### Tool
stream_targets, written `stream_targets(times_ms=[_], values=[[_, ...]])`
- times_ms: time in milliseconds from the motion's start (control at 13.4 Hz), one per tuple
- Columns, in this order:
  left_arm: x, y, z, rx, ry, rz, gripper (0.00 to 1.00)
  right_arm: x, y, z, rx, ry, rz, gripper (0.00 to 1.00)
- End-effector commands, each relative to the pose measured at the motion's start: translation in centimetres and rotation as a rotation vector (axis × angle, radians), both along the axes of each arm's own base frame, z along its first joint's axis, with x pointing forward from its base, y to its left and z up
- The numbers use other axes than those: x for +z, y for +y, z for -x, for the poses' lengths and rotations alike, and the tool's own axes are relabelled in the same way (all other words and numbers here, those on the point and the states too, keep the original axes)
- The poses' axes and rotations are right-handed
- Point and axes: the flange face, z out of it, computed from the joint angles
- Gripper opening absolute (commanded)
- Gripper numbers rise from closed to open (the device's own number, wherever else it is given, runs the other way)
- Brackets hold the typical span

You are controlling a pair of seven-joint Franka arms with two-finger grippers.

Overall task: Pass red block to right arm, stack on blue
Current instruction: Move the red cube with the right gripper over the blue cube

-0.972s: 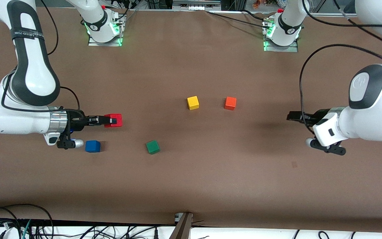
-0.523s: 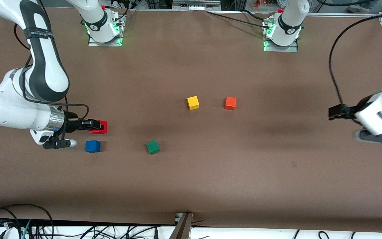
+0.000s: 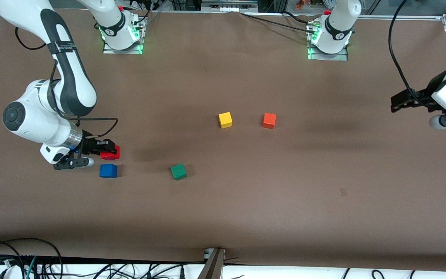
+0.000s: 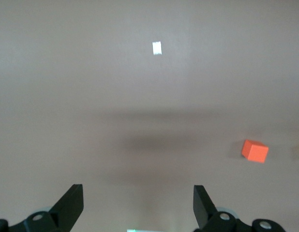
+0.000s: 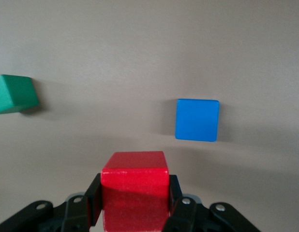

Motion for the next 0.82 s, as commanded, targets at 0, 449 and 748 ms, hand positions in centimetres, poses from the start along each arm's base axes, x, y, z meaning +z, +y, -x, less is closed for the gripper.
stream_targets(times_ms=[0, 449, 748], values=[[-1.2, 1.2, 2.3, 0.045, -0.003, 0.071, 1.0, -0.5, -1.3, 0.0, 0.031, -0.036, 0.051, 0.08], [-1.6, 1.5, 1.8, 0.05, 0.006, 0.071, 1.0, -2.5, -2.5, -2.2, -0.001, -0.075, 0.076, 0.05], [-1.6, 1.3, 1.7, 0.047, 0.006, 0.069, 1.0, -3.4, -2.9, -3.6, -0.03, -0.079, 0.085, 0.05]])
